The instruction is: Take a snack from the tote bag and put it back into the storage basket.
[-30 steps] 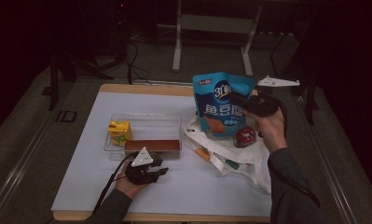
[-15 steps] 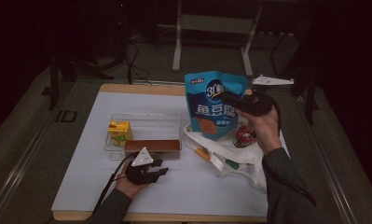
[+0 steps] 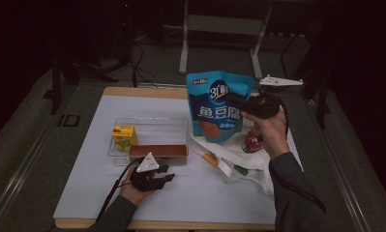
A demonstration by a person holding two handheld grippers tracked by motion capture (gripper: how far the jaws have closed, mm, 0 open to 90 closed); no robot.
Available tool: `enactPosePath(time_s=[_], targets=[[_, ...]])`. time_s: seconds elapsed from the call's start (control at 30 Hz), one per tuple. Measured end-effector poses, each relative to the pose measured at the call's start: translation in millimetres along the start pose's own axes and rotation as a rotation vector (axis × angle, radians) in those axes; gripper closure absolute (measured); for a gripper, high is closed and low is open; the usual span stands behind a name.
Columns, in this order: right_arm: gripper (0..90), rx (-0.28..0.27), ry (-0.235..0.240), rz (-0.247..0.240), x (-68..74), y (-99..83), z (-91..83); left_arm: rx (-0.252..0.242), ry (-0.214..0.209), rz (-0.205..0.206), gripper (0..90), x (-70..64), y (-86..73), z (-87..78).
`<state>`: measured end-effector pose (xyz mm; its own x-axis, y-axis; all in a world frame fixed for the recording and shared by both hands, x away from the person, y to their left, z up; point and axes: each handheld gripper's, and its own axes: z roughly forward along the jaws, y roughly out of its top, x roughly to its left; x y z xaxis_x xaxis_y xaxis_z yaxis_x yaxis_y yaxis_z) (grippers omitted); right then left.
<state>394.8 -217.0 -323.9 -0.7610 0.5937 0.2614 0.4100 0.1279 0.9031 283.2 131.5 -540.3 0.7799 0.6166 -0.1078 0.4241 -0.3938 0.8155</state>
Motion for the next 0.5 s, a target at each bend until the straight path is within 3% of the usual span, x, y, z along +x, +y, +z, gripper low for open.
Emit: enactPosePath(time_s=[0.5], targets=[[90.0, -0.007, 0.039, 0.012, 11.1, 3.9, 10.9, 0.001, -0.001, -0.001, 56.5, 0.2, 0.0, -0.1]])
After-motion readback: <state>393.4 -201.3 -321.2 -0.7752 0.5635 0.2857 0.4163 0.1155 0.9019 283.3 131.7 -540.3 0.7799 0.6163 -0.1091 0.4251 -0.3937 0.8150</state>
